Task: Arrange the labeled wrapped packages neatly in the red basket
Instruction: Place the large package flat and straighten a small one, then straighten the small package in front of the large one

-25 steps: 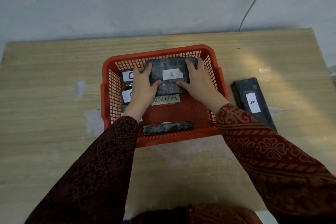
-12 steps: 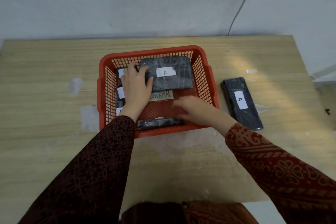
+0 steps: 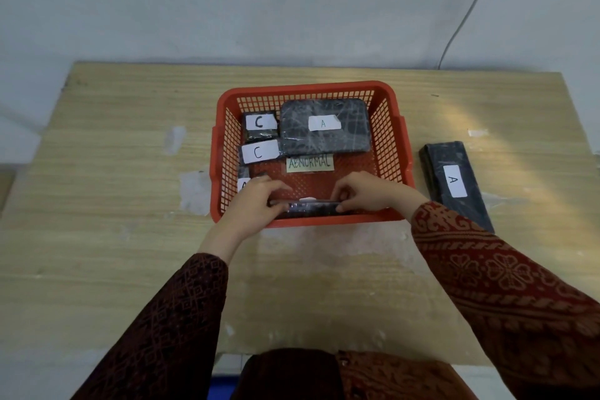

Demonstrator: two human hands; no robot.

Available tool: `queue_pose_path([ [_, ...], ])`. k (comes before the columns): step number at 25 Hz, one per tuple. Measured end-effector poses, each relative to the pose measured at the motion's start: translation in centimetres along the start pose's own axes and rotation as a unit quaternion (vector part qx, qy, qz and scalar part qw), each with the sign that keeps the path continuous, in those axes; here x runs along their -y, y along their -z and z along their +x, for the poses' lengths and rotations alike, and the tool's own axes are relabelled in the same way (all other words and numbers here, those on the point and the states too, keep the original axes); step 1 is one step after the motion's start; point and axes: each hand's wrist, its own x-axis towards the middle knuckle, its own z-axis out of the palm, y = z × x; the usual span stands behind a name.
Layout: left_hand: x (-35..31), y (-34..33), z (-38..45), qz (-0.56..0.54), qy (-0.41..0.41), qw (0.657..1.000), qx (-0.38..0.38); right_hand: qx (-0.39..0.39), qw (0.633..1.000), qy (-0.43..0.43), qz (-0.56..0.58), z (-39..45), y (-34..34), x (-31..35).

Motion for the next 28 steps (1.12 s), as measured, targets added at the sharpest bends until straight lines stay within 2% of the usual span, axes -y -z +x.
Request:
queue_pose_path([
  [3, 0.1, 0.4, 0.2, -0.017, -0.022, 1.0, 0.013, -0.001, 0.993, 0.017, 0.115, -1.2, 1.0, -0.3],
  [6, 0.1, 1.0, 0.7, -0.074, -0.025, 0.997, 0.005, -0.051, 0.978, 0.011, 0.2, -2.4, 1.8, -0.7],
  [10, -0.5, 1.1, 1.2, -0.169, 0.017, 0.985, -0.033, -0.083, 0.921, -0.004, 0.379, -3.5, 2.7, -0.4],
  [14, -0.5, 0.3, 2.4, -0.235, 0.079, 0.964, -0.101, -0.162, 0.92, -0.034, 0.356, -3.3, 1.8, 0.0],
  [17, -0.4, -0.3, 2.7, -0.312, 0.152, 0.927, -0.145, -0.243, 0.878, -0.121, 0.395, -2.4, 0.4, -0.1],
  [19, -0.7, -0.8, 2.9, -0.265, 0.159, 0.935, -0.176, -0.301, 0.883, -0.162, 0.321, -1.9, -0.6, -0.3],
  [21, -1.7, -1.2, 3.3, -0.152, 0.108, 0.965, -0.185, -0.343, 0.887, -0.16, 0.265, -1.4, -1.2, -0.4],
  [24, -2.9, -1.8, 4.0, -0.016, 0.038, 0.99, -0.133, -0.38, 0.878, -0.167, 0.238, -0.9, -1.2, -0.4],
  [28, -2.7, -2.4, 5.0, 0.113, 0.039, 0.988, -0.099, -0.405, 0.887, -0.176, 0.137, 0.5, -1.6, -1.3],
])
